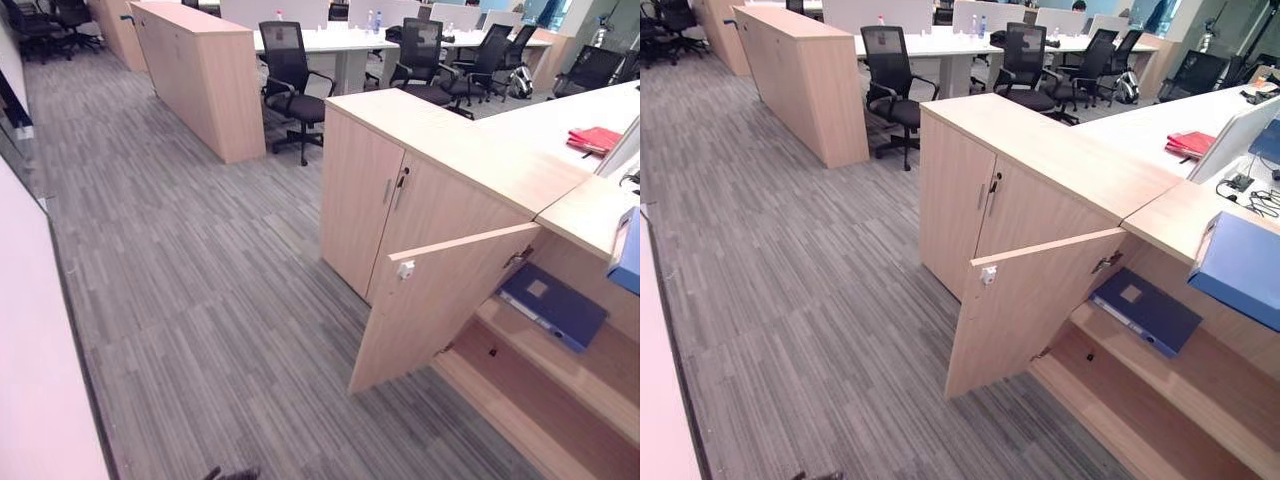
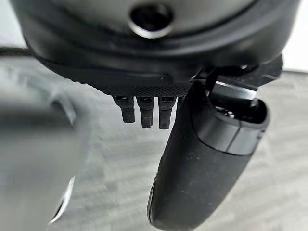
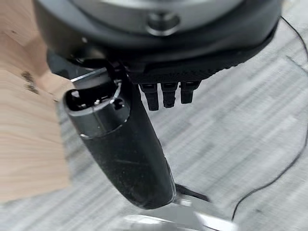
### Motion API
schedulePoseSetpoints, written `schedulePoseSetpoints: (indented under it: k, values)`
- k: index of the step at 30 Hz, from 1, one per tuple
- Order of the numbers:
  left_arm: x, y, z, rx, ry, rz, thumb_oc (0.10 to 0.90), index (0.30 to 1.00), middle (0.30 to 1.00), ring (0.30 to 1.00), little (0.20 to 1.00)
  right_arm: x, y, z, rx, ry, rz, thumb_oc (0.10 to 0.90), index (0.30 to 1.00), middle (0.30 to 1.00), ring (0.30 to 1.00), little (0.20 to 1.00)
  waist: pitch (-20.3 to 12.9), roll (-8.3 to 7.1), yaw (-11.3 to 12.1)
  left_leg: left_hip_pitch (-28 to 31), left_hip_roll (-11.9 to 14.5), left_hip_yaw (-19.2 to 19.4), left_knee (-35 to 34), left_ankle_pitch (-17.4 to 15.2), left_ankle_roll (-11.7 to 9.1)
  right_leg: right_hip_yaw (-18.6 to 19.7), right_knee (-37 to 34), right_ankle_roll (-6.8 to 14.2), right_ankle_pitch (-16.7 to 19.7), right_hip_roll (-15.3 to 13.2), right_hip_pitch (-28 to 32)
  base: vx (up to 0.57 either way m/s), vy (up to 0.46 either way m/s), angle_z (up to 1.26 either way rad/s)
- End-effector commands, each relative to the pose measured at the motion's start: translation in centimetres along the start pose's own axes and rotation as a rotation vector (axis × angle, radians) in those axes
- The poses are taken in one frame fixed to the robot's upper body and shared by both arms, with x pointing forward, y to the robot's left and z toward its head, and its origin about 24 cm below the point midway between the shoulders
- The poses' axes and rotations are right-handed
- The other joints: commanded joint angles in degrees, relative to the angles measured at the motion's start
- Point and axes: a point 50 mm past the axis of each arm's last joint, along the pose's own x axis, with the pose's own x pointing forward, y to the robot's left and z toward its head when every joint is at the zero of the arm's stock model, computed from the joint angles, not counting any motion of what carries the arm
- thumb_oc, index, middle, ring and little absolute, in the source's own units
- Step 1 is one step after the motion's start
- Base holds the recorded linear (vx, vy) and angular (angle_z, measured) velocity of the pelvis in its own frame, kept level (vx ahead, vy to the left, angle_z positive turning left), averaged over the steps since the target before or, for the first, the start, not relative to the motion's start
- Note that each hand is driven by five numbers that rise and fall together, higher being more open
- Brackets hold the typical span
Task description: Put the empty folder in the office cabinet
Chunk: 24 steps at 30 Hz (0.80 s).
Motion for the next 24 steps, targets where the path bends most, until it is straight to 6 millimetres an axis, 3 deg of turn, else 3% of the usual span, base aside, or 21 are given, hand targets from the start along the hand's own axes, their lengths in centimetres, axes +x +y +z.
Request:
schedulePoseSetpoints:
  k: [1,2,3,4,5,7,10,14,18,24]
  values:
    - [0.1,0.5,0.3,0.017,-0.017,0.033,0.8,0.9,0.9,0.9,0.9,0.0,-2.4,0.2,0.041,0.005,-0.074,0.8,0.9,0.9,0.9,0.9,3.74,3.71,1.42,6.57,-2.33,0.22,-17.44,7.86,0.92,-1.17,-0.3,8.93,4.32,0.78,-6.05,0.08,0.071,-0.18]
    - [0.1,0.6,0.0,0.021,-0.009,0.033,0.8,0.9,0.9,0.9,0.9,0.0,-2.4,0.2,0.031,0.006,-0.075,0.8,0.9,0.9,0.9,0.9,4.41,3.84,2.32,5.59,-3.81,-2.49,-18.45,7.49,0.87,0.1,-0.3,9.01,4.16,0.89,-5.21,0.12,0.135,-0.59]
    - [0.0,0.7,-0.4,0.032,-0.001,0.033,0.8,0.9,0.9,0.9,0.9,0.0,-2.4,-0.1,0.019,0.012,-0.074,0.8,0.9,0.9,0.9,0.9,4.98,4.17,3.41,4.46,-7.31,-8.02,-21.37,6.91,1.11,1.6,-0.3,9.04,4.19,0.72,-4.3,0.09,0.108,-1.0]
    - [0.0,0.7,-0.4,0.032,-0.002,0.033,0.8,0.9,0.9,0.9,0.9,0.0,-2.4,-0.1,0.019,0.012,-0.074,0.8,0.9,0.9,0.9,0.9,4.87,4.1,3.31,4.32,-7.4,-8.09,-21.48,7.08,1.13,1.52,-0.3,9.05,4.22,0.65,-4.45,0.07,0.114,-1.15]
    - [-0.1,0.7,-0.7,0.039,0.003,0.031,0.8,0.9,0.9,0.9,0.9,0.0,-2.3,-0.2,0.01,0.013,-0.07,0.8,0.9,0.9,0.9,0.9,5.21,4.3,3.84,2.69,-9.98,-11.55,-21.86,7.13,1.46,2.27,-0.3,8.93,4.43,0.47,-3.95,0.02,0.06,-0.5]
    - [-0.1,0.6,-0.9,0.039,0.013,0.028,0.8,0.9,0.9,0.9,0.9,0.0,-2.4,-0.2,0.002,0.009,-0.071,0.8,0.9,0.9,0.9,0.9,5.46,4.8,4.27,1.47,-12.71,-14.63,-23.04,6.83,1.98,3.54,-0.2,8.92,4.43,0.65,-3.9,0.02,0.108,0.2]
    - [-0.5,1.1,-2.6,0.062,0.064,0.035,0.8,0.9,0.9,0.9,0.9,0.0,-2.0,-0.2,0.022,-0.008,-0.06,0.8,0.9,0.9,0.9,0.9,4.08,6.15,3.79,6.25,-13.76,-15.18,-28.54,5.54,3.15,6.34,0.38,9.12,4.1,0.86,-4.1,0.06,0.177,-0.35]
    - [-0.4,1.2,-2.5,0.038,0.063,0.041,0.8,0.9,0.9,0.9,0.9,0.0,-1.5,0.2,0.03,-0.028,-0.04,0.8,0.9,0.9,0.9,0.9,3.16,6.61,3.18,8.12,-14.58,-14.64,-30.98,5.11,3.87,8.47,0.48,9.78,4.6,0.46,-4.79,0.04,0.134,-0.66]
    - [0.0,1.3,-0.1,-0.037,-0.017,0.069,0.8,0.9,0.9,0.9,0.9,0.0,-1.2,0.9,0.07,-0.058,-0.028,0.8,0.9,0.9,0.9,0.9,2.37,8.0,2.21,10.14,-15.84,-10.26,-31.98,3.94,5.19,14.06,1.68,11.9,5.9,-0.56,-7.0,0.02,0.226,-0.91]
    - [0.4,1.1,2.4,-0.077,-0.094,0.071,0.8,0.9,0.9,0.9,0.9,0.0,-1.8,1.6,0.099,-0.082,-0.043,0.8,0.9,0.9,0.9,0.9,3.18,8.59,0.7,9.95,-16.26,-5.52,-31.32,3.04,6.32,17.64,4.84,14.13,7.51,-1.06,-11.52,-0.05,0.092,-0.69]
